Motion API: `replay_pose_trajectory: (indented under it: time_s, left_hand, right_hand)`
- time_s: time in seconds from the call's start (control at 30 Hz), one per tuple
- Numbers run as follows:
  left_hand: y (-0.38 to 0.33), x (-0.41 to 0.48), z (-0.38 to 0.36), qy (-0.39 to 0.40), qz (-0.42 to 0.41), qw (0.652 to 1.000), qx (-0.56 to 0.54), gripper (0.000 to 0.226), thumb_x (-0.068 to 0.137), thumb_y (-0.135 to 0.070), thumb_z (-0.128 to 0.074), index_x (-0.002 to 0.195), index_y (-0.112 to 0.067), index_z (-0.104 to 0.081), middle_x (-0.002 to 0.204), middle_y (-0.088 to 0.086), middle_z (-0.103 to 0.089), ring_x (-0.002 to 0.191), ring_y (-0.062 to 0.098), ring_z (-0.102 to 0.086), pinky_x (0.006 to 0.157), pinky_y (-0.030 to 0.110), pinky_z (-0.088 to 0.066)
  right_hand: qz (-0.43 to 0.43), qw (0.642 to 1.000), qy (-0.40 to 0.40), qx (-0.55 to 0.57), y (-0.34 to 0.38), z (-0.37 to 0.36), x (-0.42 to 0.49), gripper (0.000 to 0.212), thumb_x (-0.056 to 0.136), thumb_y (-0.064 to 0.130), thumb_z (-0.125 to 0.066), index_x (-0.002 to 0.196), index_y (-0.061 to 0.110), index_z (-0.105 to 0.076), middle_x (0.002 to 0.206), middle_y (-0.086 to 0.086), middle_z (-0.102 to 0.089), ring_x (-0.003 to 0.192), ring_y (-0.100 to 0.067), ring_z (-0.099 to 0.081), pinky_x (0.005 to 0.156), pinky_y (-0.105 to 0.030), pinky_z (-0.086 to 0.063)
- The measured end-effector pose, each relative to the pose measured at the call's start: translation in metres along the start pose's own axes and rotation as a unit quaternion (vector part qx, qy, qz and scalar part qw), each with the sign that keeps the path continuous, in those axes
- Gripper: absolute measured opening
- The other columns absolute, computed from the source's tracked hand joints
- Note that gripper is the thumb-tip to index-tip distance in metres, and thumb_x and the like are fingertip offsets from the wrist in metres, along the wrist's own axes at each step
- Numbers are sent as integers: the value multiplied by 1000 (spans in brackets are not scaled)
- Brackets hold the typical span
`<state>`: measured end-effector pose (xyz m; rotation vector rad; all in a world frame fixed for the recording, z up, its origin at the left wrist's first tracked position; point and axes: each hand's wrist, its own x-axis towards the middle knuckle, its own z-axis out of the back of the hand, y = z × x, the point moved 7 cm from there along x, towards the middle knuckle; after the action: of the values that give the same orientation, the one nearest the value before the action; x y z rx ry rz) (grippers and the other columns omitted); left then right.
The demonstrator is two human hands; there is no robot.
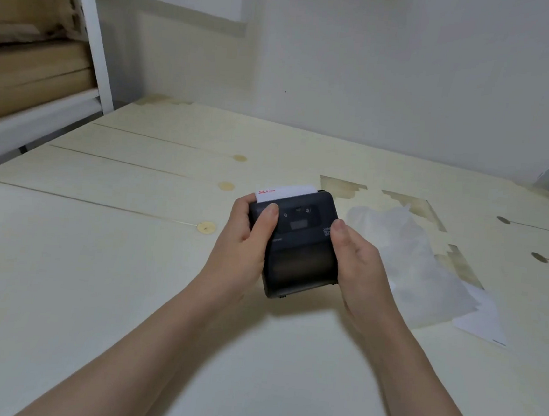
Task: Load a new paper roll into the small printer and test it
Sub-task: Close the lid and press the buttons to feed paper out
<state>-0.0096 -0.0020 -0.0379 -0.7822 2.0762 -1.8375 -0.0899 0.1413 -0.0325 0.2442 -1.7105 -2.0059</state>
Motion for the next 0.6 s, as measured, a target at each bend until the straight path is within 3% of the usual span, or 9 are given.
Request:
replay_pose_trajectory:
  time_s: [0.17, 0.27, 0.37, 0.47, 0.6]
  left_hand:
    - [-10, -6, 2, -37, -63, 996, 45, 36, 87, -45, -51, 115, -24, -58, 106, -9, -69, 96, 5, -66, 85, 26, -54]
    - [-14, -9, 1, -39, -76, 996, 20, 22, 95, -34, -55, 110, -19, -60, 95, -11, -70, 84, 3, -65, 73, 17, -51]
    - [-11, -8, 1, -46, -65, 997, 6, 20, 93, -36, -56, 107, -22, -61, 89, -14, -69, 85, 7, -66, 76, 24, -54]
    - [-6, -6, 0, -66, -45, 997, -7, 25, 87, -44, -55, 104, -27, -61, 96, -10, -70, 93, 12, -67, 84, 33, -55]
    - [5, -3, 7, -131, 15, 989, -65, 25, 97, -38, -52, 113, -21, -59, 110, -1, -68, 101, 15, -66, 85, 32, -53]
  right_hand:
    - [85, 992, -85, -30, 10, 1, -5, 58, 93, 53, -34, 87, 0, -56, 85, -27, -59, 77, -36, -54, 66, -41, -43]
    - [125, 984, -121, -34, 18, 6, -7, 60, 91, 53, -34, 78, -3, -52, 76, -28, -54, 67, -32, -48, 60, -46, -40]
    - [120, 985, -120, -37, 18, 6, -6, 57, 89, 55, -35, 75, 2, -52, 68, -14, -53, 66, -25, -47, 59, -39, -38]
    - [56, 993, -99, -28, 8, 4, -1, 63, 87, 61, -36, 84, 2, -56, 76, -7, -58, 72, -18, -52, 66, -35, -42]
    - [-76, 993, -49, 70, -11, -2, 10, 71, 77, 74, -48, 116, 16, -59, 111, -5, -70, 103, -20, -68, 86, -42, -58]
